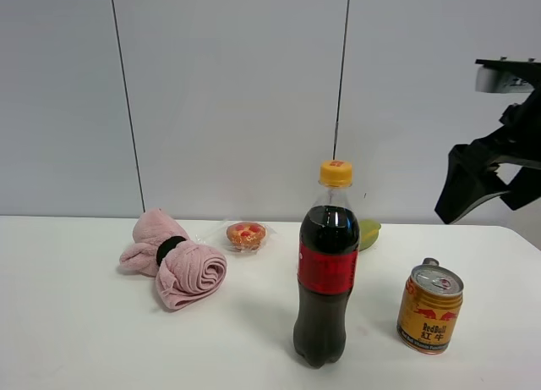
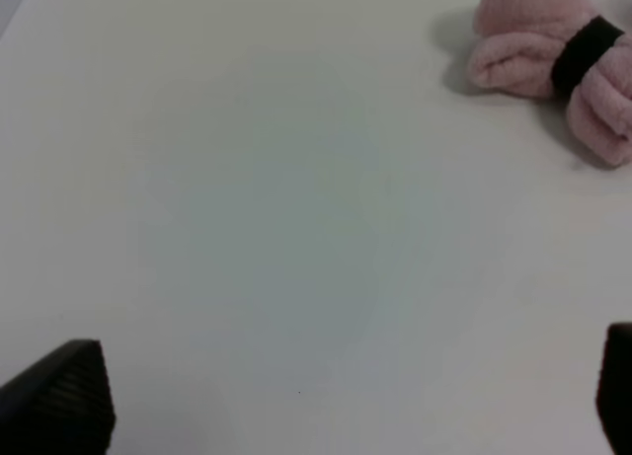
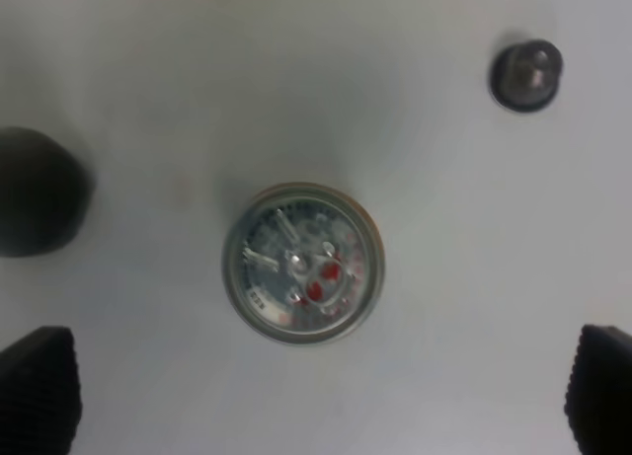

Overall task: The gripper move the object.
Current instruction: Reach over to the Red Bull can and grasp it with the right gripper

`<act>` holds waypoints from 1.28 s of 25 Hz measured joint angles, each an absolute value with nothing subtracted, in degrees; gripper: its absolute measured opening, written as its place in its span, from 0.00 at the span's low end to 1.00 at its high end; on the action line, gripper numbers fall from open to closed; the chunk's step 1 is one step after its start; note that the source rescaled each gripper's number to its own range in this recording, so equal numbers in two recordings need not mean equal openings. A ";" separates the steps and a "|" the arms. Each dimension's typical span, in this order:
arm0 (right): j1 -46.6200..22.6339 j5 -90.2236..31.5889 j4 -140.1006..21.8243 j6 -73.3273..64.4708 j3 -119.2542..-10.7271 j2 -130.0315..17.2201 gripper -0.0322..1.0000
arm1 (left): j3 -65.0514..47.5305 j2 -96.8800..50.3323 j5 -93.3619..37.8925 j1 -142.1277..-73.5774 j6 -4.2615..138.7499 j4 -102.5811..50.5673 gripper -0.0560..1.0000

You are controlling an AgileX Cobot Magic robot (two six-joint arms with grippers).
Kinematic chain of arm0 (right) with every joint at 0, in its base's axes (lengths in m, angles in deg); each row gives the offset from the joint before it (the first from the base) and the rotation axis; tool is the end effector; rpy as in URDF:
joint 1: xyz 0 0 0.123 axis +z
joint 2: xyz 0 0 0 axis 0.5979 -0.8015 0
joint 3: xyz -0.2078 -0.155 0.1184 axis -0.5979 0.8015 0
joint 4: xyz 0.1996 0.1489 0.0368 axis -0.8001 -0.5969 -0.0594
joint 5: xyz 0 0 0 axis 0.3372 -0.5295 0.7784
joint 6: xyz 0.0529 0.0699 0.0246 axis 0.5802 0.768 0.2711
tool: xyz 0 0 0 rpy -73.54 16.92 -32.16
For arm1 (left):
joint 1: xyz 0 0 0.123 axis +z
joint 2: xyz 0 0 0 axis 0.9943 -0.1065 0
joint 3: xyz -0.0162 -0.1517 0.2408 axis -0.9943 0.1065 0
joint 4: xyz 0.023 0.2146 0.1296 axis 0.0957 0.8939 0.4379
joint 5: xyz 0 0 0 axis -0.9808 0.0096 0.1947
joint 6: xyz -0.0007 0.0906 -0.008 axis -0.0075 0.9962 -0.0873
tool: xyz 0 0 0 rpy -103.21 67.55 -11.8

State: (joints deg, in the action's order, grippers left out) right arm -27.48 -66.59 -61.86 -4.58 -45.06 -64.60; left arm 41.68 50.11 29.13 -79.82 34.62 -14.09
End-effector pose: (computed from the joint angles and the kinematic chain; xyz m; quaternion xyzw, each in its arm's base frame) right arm 0.2792 0.0578 0.2796 -0.2245 0.9421 0.0514 0.2439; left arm -0.0065 -0.0027 0.2798 -0.0189 0.8494 0.0116 0.5274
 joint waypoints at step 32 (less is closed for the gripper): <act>-21.02 -56.49 -53.66 0.25 -45.11 -81.54 0.97 | 41.68 50.11 29.13 -79.82 34.62 -14.05 1.00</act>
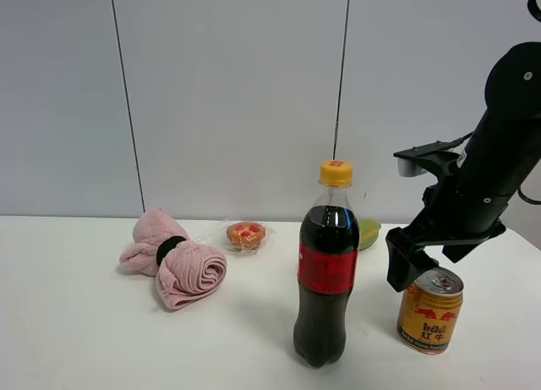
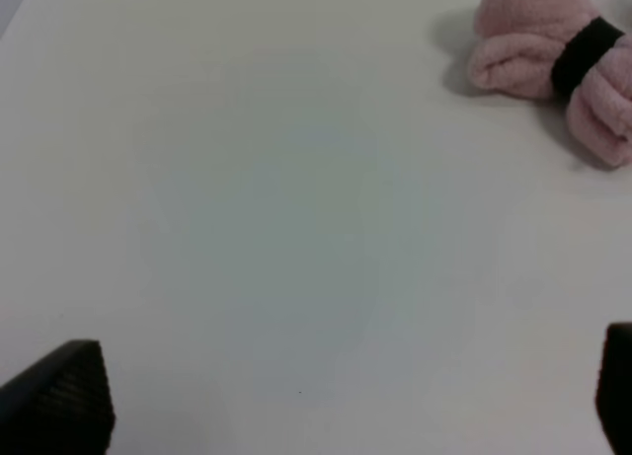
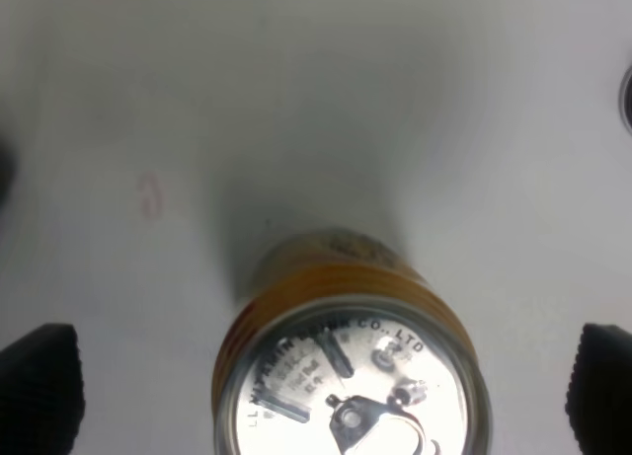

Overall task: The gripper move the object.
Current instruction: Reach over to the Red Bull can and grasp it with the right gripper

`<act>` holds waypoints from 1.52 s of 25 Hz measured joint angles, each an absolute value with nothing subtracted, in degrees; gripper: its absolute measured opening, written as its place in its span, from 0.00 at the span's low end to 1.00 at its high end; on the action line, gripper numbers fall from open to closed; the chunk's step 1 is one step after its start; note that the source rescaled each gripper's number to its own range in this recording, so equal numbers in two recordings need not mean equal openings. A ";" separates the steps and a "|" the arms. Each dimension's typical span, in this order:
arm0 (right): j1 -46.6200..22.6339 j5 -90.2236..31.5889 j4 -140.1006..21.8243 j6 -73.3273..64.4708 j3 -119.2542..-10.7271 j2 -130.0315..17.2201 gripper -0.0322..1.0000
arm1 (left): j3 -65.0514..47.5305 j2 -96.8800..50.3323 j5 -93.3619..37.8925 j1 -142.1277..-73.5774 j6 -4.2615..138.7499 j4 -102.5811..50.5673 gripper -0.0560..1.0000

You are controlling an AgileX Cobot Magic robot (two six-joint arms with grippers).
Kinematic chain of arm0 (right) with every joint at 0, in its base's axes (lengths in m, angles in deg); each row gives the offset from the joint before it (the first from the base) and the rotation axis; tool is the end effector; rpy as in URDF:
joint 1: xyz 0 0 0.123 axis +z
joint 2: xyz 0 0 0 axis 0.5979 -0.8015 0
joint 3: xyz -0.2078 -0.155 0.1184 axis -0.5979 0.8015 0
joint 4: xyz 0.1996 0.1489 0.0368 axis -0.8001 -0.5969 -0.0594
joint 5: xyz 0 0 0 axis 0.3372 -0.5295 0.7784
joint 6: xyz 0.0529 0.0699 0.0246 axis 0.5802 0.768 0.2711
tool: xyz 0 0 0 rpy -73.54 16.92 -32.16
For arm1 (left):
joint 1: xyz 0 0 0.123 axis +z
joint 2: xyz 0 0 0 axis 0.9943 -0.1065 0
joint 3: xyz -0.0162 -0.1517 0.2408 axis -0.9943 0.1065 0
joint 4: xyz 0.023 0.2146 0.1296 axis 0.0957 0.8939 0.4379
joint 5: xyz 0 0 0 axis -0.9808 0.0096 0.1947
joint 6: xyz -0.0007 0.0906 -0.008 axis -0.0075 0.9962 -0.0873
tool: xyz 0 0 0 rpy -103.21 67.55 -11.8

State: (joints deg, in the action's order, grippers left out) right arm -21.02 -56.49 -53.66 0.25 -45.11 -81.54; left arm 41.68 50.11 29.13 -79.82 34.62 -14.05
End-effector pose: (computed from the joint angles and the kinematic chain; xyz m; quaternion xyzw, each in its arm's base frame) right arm 0.3201 0.0924 0.1934 -0.2728 0.9451 0.0115 0.1793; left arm -0.0065 -0.0027 0.2798 -0.0189 0.8494 0.0119 0.5273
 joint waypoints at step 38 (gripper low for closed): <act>-21.02 -57.58 -50.81 0.47 -45.11 -87.47 0.03 | 41.68 50.11 29.13 -79.82 34.62 -14.05 1.00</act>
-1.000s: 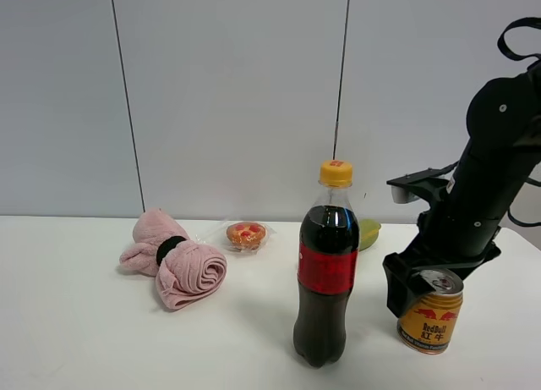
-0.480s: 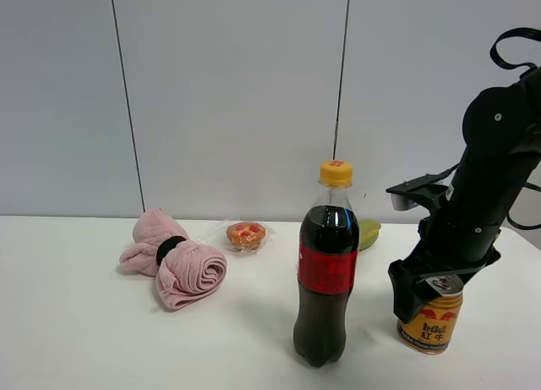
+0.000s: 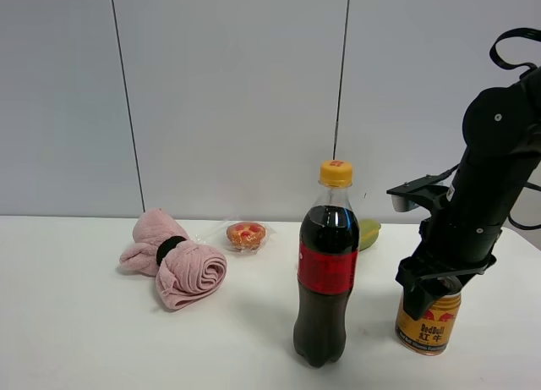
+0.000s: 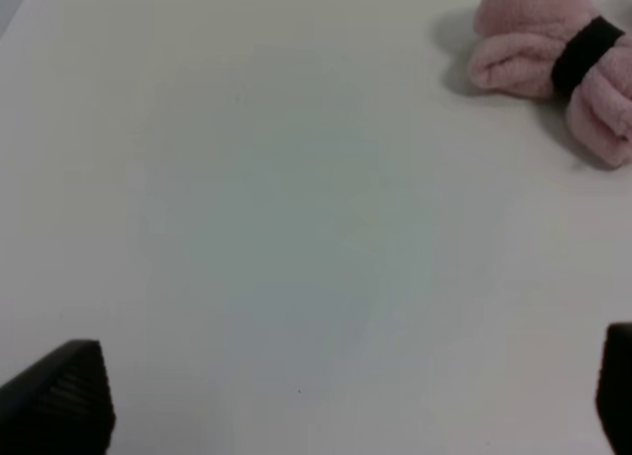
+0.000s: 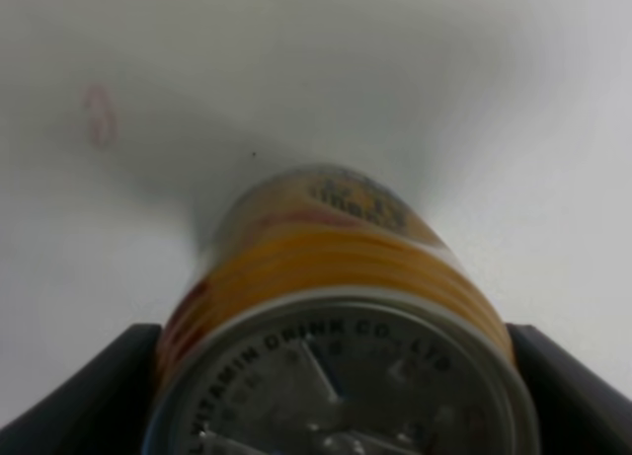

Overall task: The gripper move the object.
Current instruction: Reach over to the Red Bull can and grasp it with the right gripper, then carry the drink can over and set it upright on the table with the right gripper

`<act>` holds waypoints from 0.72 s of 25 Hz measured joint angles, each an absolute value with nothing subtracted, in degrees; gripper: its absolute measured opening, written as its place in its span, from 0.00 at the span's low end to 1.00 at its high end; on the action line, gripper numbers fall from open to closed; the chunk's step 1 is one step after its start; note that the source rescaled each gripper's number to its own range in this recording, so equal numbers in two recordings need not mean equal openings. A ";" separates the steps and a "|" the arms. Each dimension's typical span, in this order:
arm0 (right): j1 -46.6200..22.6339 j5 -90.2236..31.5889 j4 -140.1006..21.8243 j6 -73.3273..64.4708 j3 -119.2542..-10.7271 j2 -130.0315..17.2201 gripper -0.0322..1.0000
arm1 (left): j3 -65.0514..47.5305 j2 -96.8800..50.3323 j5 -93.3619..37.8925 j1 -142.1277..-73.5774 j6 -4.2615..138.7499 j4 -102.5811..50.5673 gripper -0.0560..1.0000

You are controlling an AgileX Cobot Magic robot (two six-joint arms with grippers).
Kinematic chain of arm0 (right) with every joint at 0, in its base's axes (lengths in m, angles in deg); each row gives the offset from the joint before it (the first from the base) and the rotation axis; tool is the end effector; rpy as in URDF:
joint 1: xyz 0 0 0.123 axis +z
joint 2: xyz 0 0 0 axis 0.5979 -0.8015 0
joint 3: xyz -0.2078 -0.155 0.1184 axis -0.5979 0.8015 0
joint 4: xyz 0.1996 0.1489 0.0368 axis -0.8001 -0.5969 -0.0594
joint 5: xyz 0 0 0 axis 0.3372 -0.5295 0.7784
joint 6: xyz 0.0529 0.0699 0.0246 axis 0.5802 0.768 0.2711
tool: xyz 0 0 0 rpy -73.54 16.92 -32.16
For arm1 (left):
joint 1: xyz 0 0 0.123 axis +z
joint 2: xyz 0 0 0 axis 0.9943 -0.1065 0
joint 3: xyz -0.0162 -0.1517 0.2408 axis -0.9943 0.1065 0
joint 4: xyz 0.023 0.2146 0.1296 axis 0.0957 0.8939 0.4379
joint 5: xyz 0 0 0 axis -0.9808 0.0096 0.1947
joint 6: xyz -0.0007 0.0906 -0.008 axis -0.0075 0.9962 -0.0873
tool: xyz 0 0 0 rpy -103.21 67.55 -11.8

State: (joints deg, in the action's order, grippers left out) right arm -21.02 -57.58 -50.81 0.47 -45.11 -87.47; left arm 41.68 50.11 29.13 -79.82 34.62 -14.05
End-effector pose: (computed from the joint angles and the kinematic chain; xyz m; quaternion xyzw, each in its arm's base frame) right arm 0.3245 0.0908 0.1581 -0.2901 0.9496 -0.0050 0.1185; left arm -0.0065 -0.0027 0.2798 -0.0189 0.8494 0.0119 0.5273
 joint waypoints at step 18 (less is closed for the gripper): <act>-21.02 -74.13 -51.24 1.33 -45.11 -74.11 0.03 | 41.68 50.11 29.13 -79.82 34.62 -14.05 1.00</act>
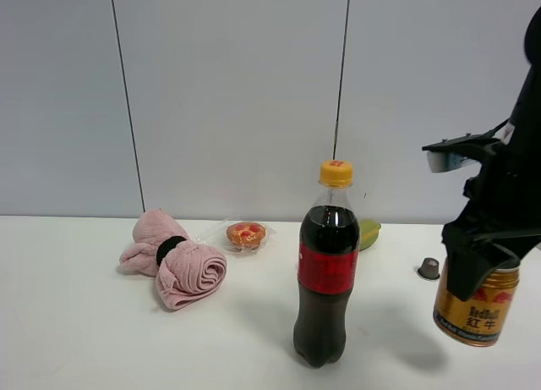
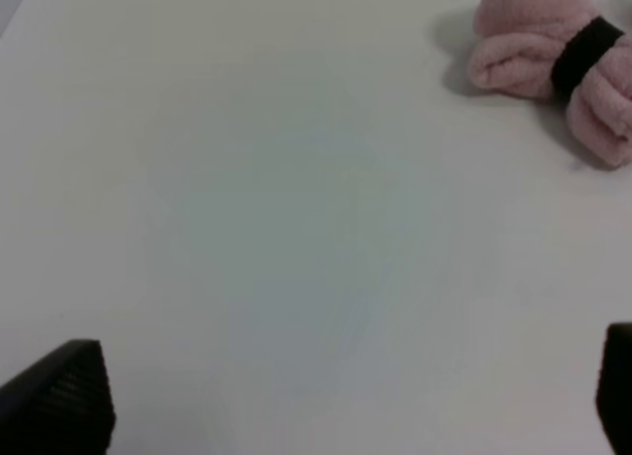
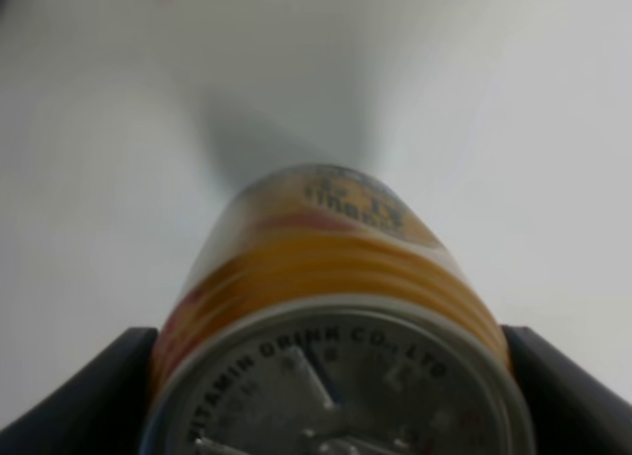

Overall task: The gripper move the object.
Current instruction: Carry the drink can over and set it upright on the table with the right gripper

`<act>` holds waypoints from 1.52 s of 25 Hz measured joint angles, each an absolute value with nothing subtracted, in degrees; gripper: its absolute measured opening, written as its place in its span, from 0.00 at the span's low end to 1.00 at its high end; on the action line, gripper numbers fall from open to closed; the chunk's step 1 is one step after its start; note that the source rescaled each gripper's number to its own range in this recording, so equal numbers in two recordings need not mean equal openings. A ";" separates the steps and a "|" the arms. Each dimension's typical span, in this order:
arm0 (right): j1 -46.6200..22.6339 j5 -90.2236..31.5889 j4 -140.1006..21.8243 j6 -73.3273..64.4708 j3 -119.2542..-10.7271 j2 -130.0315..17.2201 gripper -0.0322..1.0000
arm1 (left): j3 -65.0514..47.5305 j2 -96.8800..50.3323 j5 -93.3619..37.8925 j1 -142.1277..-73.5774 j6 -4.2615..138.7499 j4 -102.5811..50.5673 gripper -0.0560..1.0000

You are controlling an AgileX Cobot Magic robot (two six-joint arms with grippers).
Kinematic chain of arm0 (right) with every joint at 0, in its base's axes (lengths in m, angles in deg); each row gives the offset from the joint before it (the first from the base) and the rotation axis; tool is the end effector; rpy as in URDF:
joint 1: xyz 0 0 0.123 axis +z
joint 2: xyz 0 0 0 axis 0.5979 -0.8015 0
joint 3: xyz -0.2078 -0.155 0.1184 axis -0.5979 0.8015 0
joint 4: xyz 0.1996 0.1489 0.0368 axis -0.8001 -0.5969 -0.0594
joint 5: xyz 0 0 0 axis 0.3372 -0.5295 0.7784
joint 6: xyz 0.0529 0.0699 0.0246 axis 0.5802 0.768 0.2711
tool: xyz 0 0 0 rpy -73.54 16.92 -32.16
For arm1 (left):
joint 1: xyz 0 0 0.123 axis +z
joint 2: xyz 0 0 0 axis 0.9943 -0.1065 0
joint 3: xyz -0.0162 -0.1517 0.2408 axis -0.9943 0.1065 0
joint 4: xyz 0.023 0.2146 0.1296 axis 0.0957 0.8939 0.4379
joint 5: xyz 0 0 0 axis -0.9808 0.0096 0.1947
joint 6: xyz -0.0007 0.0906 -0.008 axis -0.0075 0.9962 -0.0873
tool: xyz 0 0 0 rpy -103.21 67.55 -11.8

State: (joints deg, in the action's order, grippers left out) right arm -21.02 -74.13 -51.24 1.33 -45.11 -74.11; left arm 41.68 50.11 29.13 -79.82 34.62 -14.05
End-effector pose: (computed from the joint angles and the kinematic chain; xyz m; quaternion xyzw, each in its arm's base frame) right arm 0.2839 0.0798 0.2266 -0.2812 0.9553 -0.0011 0.0908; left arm -0.0065 -0.0027 0.2798 -0.0189 0.8494 0.0119 0.5273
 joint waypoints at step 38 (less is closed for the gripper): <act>13.24 -89.40 -60.72 -3.84 -90.49 -82.98 0.03 | 41.68 50.11 29.13 -79.82 34.62 -14.05 1.00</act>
